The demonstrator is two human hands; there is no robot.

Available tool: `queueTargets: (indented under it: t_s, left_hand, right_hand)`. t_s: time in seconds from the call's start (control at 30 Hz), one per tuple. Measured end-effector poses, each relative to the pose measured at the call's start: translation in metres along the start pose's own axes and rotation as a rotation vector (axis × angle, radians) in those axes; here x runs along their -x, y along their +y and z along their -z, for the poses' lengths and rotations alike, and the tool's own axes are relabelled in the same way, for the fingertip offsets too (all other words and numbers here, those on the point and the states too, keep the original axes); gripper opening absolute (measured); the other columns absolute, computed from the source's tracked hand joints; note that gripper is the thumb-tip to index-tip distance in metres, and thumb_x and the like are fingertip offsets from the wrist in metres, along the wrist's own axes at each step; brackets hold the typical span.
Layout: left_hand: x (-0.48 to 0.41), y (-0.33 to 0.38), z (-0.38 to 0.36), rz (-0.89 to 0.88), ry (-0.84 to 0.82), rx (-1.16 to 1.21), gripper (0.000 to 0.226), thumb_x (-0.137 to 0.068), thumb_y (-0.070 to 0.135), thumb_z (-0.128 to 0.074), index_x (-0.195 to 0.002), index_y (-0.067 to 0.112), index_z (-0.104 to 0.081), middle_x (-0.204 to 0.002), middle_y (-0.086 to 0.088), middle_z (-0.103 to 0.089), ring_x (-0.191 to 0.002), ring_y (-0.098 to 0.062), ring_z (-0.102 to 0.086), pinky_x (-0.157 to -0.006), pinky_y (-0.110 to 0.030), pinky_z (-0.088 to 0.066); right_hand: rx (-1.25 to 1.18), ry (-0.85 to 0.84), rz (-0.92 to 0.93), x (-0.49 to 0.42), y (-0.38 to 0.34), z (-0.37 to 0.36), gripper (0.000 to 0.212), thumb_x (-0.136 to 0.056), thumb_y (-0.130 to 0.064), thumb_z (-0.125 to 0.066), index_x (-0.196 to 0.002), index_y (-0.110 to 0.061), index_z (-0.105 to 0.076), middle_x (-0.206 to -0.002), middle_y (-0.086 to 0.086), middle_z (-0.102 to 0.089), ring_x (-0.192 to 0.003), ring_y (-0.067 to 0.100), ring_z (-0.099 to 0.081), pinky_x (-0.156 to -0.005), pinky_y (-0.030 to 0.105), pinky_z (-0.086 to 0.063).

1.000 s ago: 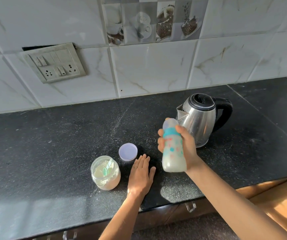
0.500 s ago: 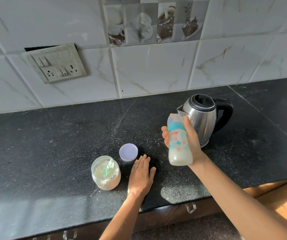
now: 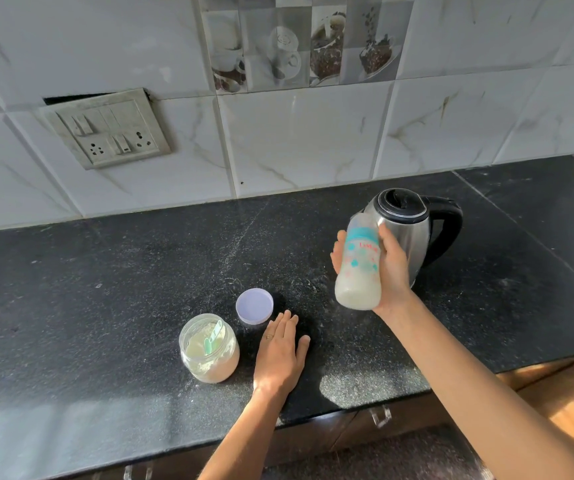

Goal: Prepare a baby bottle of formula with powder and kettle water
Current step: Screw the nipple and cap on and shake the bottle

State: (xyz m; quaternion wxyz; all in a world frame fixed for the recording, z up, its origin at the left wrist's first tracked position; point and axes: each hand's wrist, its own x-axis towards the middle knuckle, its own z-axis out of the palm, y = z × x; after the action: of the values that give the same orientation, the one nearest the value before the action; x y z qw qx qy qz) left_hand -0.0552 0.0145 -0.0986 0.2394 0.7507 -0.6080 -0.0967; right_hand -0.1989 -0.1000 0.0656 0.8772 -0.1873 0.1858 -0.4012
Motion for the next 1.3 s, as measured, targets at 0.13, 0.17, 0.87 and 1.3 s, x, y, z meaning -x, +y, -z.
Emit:
queueTargets:
  t_s: [0.13,0.17,0.87,1.3]
  left_hand:
    - [0.000,0.000,0.001,-0.001,0.002,-0.002,0.070,-0.090,0.054,-0.012,-0.141,0.016,-0.041,-0.152,0.000,-0.035,-0.143,-0.011,-0.021,-0.113,-0.018,0.002]
    - [0.000,0.000,0.001,-0.001,-0.001,-0.002,0.071,-0.090,0.054,-0.012,-0.141,0.016,-0.041,-0.152,0.000,-0.034,-0.143,-0.011,-0.020,-0.113,-0.018,0.002]
    - [-0.001,0.000,-0.001,-0.007,0.006,0.000,0.069,-0.091,0.054,-0.014,-0.141,0.015,-0.041,-0.152,-0.001,-0.034,-0.143,-0.011,-0.020,-0.114,-0.019,0.001]
    - [-0.001,-0.002,-0.001,0.002,0.001,-0.003,0.053,-0.099,0.045,-0.031,-0.142,0.015,-0.040,-0.152,0.000,-0.033,-0.143,-0.011,-0.019,-0.114,-0.019,0.002]
  right_hand:
    - [0.123,-0.199,0.031,0.004,0.008,0.003,0.038,-0.086,-0.047,-0.053,-0.116,-0.024,-0.054,-0.092,0.007,-0.060,-0.064,0.019,-0.060,-0.058,0.029,-0.054]
    - [0.074,-0.156,0.026,0.000,0.008,0.003,0.038,-0.087,-0.049,-0.050,-0.113,-0.021,-0.055,-0.089,0.005,-0.061,-0.064,0.017,-0.061,-0.058,0.027,-0.054]
    - [-0.181,-0.004,-0.051,-0.003,0.009,-0.010,0.046,-0.079,-0.044,-0.066,-0.109,-0.010,-0.057,-0.089,0.008,-0.065,-0.066,0.021,-0.067,-0.056,0.030,-0.058]
    - [0.197,-0.293,-0.039,0.010,0.014,-0.013,0.048,-0.078,-0.039,-0.070,-0.120,-0.020,-0.057,-0.096,0.012,-0.062,-0.067,0.024,-0.063,-0.059,0.032,-0.055]
